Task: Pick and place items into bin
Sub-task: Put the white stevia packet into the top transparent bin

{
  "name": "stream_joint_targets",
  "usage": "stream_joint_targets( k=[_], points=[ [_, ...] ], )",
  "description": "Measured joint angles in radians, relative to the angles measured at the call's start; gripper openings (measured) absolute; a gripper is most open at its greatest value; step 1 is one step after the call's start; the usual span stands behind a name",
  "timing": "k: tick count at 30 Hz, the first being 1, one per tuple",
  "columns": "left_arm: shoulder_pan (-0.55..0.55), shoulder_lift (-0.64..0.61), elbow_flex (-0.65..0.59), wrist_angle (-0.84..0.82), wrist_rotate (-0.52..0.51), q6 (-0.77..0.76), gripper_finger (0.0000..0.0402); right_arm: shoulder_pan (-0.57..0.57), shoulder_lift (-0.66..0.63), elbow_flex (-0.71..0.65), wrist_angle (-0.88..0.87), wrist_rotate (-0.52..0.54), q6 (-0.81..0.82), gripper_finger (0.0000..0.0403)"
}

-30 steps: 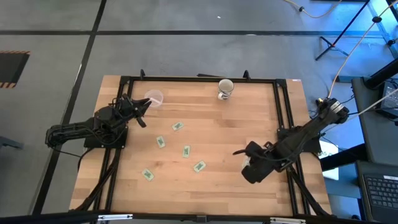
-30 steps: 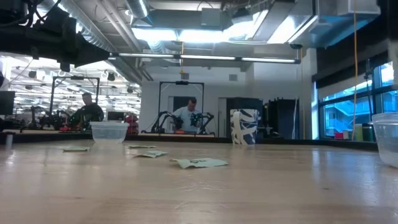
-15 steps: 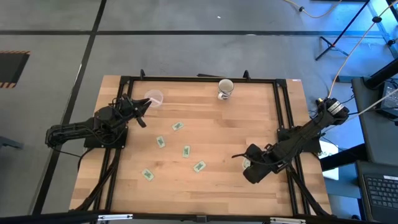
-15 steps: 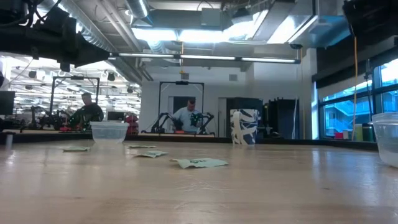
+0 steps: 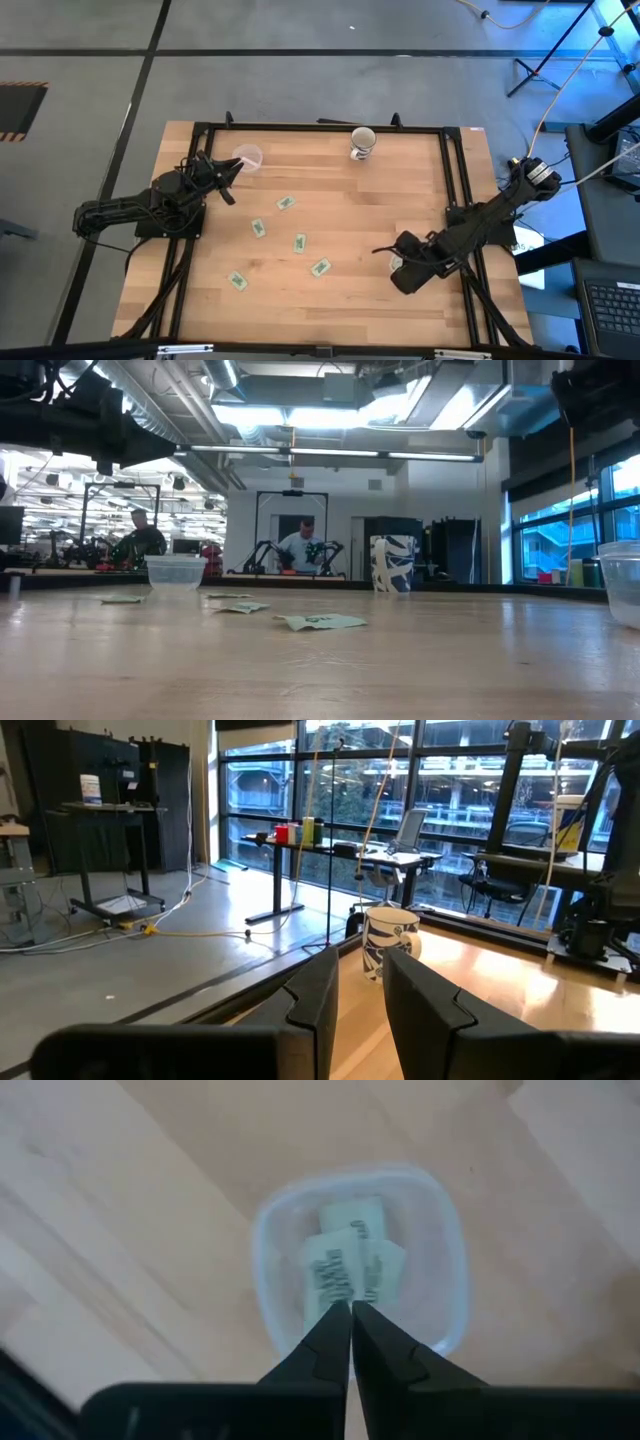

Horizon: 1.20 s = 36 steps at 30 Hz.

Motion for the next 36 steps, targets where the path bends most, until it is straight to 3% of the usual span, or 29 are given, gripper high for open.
stream_joint_targets(
  k=[8,15,21,26,31,36],
  points=[
    [0.000,0.000,0.000,0.000,0.000,0.000,0.0077,-0.088,0.000,0.050,0.005,-0.001,-0.100,0.0035],
    [0.000,0.000,0.000,0.000,0.000,0.000,0.0077,-0.210,-0.002,0.107,-0.002,0.007,-0.405,0.0129],
    [0.000,0.000,0.000,0.000,0.000,-0.001,0.0077,-0.284,-0.019,0.156,-0.017,0.201,-0.680,0.0216],
    [0.000,0.000,0.000,0.000,0.002,-0.003,0.0077,-0.350,-0.143,0.132,-0.001,0.261,-0.789,0.0246],
    [0.000,0.000,0.000,0.000,0.006,-0.040,0.0077,-0.408,-0.307,0.035,0.171,0.263,-0.935,0.0248],
    [0.000,0.000,0.000,0.000,0.007,-0.079,0.0078,-0.434,-0.453,-0.173,0.495,0.261,-1.078,0.0247]
  ],
)
